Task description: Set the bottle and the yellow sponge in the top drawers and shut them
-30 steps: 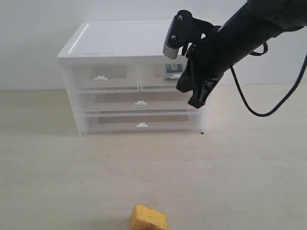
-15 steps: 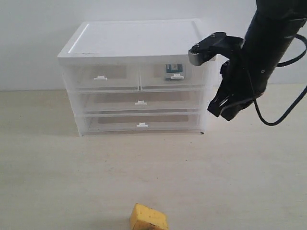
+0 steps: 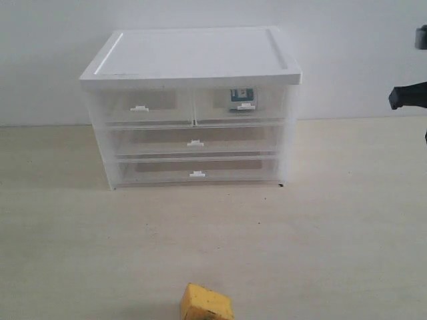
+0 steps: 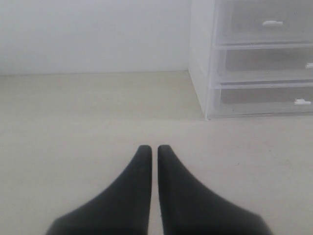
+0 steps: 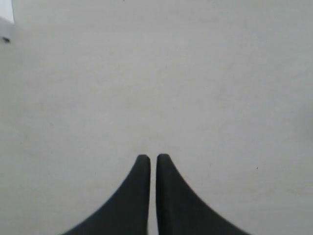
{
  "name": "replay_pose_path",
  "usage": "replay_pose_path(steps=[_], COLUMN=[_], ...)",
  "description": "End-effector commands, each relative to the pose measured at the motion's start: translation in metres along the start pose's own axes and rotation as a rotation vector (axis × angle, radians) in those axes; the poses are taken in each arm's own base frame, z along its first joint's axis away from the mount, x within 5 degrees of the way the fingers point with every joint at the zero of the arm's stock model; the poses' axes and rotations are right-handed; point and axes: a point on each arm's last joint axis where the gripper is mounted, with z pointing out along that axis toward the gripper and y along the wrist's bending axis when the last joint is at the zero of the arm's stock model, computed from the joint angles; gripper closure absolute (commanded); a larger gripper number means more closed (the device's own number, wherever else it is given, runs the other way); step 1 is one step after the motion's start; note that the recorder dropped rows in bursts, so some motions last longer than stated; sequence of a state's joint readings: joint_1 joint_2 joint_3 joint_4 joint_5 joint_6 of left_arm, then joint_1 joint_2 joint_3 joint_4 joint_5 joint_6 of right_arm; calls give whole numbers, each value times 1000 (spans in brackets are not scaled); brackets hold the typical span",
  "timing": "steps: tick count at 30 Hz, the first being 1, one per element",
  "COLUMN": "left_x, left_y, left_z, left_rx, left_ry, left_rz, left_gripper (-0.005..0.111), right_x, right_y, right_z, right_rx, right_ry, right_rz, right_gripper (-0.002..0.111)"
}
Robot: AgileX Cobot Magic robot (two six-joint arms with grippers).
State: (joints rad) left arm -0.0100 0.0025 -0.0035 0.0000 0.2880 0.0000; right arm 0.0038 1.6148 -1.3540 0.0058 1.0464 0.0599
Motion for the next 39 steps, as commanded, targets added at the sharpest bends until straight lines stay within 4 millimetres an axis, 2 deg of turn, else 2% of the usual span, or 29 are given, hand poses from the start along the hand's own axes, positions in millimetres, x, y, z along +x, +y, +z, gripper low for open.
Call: replay_pose_path(steps=[1, 5, 8, 14, 20, 24, 32, 39], left_x=[1, 1, 1, 1, 1, 1, 1, 1], left_y=[0, 0, 0, 0, 0, 0, 0, 0], left_z=[0, 0, 0, 0, 0, 0, 0, 0], left_rx=[1, 1, 1, 1, 1, 1, 1, 1], left_ry=[-4, -4, -4, -4, -4, -4, -4, -4], left_rz=[-18, -18, -18, -18, -18, -18, -18, -18], left_gripper=[102, 102, 102, 102, 102, 102, 102, 102], right_x=[12, 42, 63, 105, 146, 166, 182, 182], right_y=[-9, -12, -13, -13, -15, -16, -17, -17], right_z=[-33, -73, -86, -97, -106, -113, -131, -131], right_rx=[40, 63, 57, 41, 38, 38, 37, 47], right_ry=[-222, -399, -500, -716, -811, -848, -935, -937], right_rz=[-6, -60, -63, -65, -65, -63, -60, -79], right_gripper=[108, 108, 108, 108, 108, 108, 108, 108])
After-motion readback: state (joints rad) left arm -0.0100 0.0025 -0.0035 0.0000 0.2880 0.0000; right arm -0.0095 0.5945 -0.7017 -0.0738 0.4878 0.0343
